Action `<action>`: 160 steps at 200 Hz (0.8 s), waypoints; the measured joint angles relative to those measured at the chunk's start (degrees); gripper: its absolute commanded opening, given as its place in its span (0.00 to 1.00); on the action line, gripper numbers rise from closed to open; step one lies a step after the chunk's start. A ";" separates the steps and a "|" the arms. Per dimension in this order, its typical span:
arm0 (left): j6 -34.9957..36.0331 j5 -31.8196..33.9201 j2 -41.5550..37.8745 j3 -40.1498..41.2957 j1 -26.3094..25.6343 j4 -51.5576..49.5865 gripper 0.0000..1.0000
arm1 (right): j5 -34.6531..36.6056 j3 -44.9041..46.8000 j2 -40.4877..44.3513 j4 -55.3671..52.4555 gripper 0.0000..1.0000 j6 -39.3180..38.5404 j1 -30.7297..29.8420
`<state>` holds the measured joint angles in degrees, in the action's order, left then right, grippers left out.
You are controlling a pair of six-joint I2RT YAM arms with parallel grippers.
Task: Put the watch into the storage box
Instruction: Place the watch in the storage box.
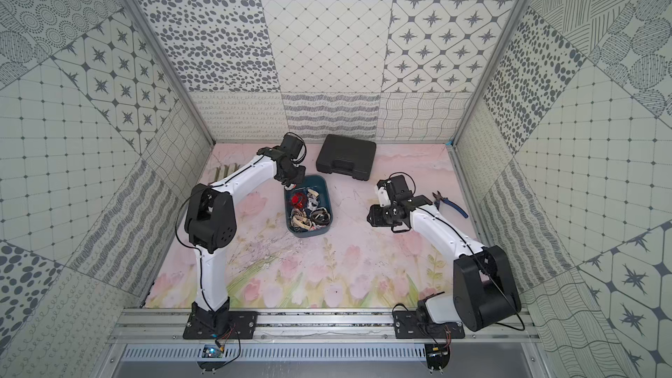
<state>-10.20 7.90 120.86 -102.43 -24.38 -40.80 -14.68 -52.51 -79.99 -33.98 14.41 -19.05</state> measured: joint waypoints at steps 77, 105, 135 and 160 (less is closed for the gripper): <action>0.42 -0.13 0.17 2.14 -0.42 1.53 0.11 | 1.07 -0.22 -1.60 -0.02 0.43 -0.52 -0.02; 0.55 -0.26 -0.37 2.99 -1.03 1.14 0.10 | 1.25 -0.26 -1.77 -0.04 0.43 -0.76 -0.02; 0.85 -0.13 -3.19 5.16 -2.60 0.72 0.12 | 1.31 -0.31 -1.79 -0.02 0.43 -0.94 -0.02; 1.33 -0.48 -4.85 5.20 -3.85 0.50 0.12 | 1.51 -0.31 -1.88 -0.02 0.43 -0.98 -0.11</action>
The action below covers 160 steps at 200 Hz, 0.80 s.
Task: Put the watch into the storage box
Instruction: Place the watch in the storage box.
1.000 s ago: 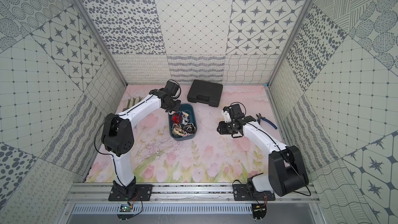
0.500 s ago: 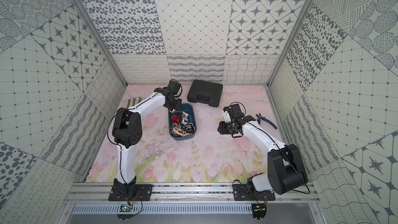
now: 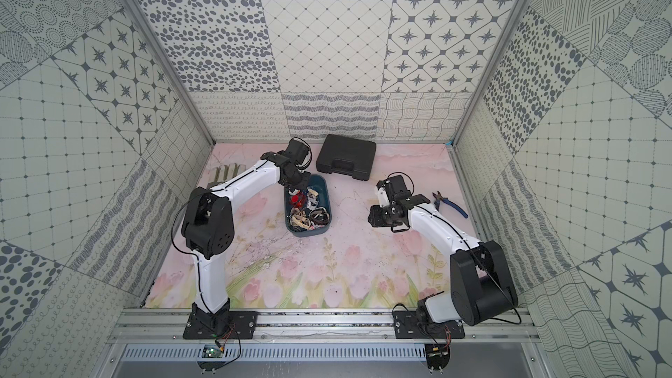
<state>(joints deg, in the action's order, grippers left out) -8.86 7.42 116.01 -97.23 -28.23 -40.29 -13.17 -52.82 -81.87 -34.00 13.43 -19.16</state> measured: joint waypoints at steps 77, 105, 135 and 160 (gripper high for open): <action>0.50 0.09 3.37 -0.59 -0.15 -1.20 0.13 | 0.66 0.00 -0.02 0.00 0.43 -0.15 -0.11; 0.87 0.66 4.22 -0.59 -0.02 -1.03 0.15 | 0.63 0.00 -0.02 0.00 0.43 -0.15 -0.17; 1.09 0.83 4.44 -0.02 0.13 -0.35 0.31 | 0.68 0.00 -0.04 0.00 0.43 -0.15 -0.39; 1.44 0.83 4.13 0.83 0.04 0.35 0.42 | 0.68 0.00 -0.04 0.00 0.43 -0.13 -0.48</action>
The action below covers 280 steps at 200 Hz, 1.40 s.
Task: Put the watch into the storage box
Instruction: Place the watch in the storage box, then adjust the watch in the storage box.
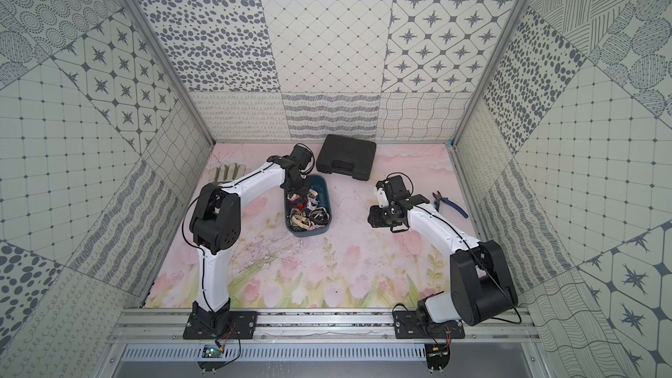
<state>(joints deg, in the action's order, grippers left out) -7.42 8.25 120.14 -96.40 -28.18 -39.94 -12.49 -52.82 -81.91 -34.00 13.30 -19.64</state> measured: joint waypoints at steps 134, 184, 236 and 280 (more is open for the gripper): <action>0.00 -0.02 -7.08 0.39 -1.84 0.31 0.53 | -0.04 0.00 0.00 0.04 0.43 0.00 -0.68; -0.15 -0.48 -9.90 1.09 -1.84 0.39 0.45 | -0.22 0.00 0.00 0.37 0.43 0.00 -0.92; -1.03 -1.95 -11.23 5.31 -1.70 0.50 0.44 | -0.33 0.00 0.02 0.50 0.43 0.00 -0.92; -1.99 -2.82 -11.87 9.60 -0.92 1.31 0.41 | -0.35 0.00 0.00 0.81 0.42 0.00 -0.92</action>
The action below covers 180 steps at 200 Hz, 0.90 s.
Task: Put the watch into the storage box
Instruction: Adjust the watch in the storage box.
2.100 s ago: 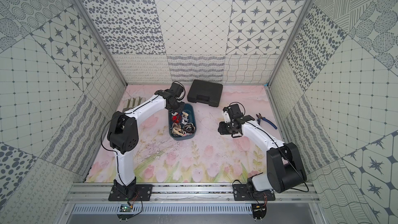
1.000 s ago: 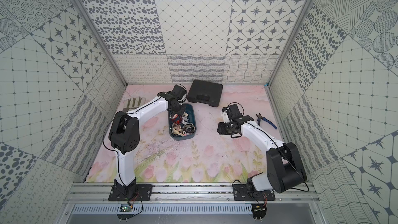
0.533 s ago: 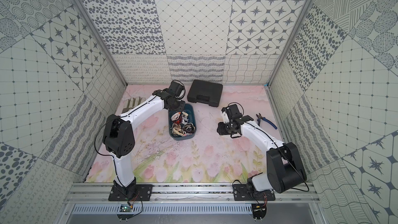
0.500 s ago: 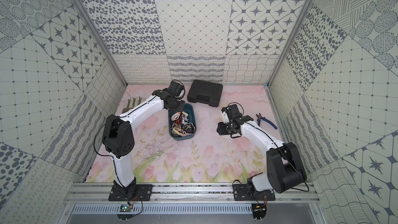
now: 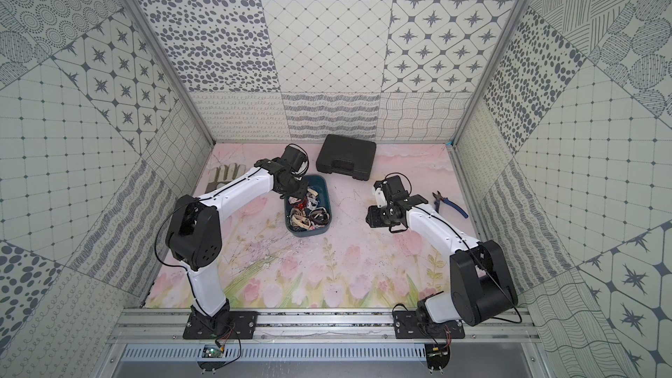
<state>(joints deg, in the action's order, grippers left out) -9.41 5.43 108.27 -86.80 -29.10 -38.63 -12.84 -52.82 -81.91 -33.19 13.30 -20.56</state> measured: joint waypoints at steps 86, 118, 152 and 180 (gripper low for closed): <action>-0.61 0.11 0.83 1.90 0.59 2.38 0.35 | 0.00 0.00 0.00 0.04 0.43 0.02 -0.11; -0.59 1.07 2.23 0.98 0.61 2.47 0.31 | 0.00 0.00 0.00 0.04 0.43 0.00 -0.11; -0.48 3.13 3.45 0.33 0.59 2.69 0.25 | -0.02 0.00 0.00 0.04 0.43 0.00 -0.11; -0.28 5.46 4.44 -0.52 0.59 3.34 0.18 | -0.17 0.00 0.00 0.09 0.43 0.00 -0.11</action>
<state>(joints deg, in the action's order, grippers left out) -9.69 10.90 112.71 -87.33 -28.51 -35.29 -13.02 -52.82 -81.91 -33.10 13.30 -20.67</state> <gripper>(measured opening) 0.215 0.427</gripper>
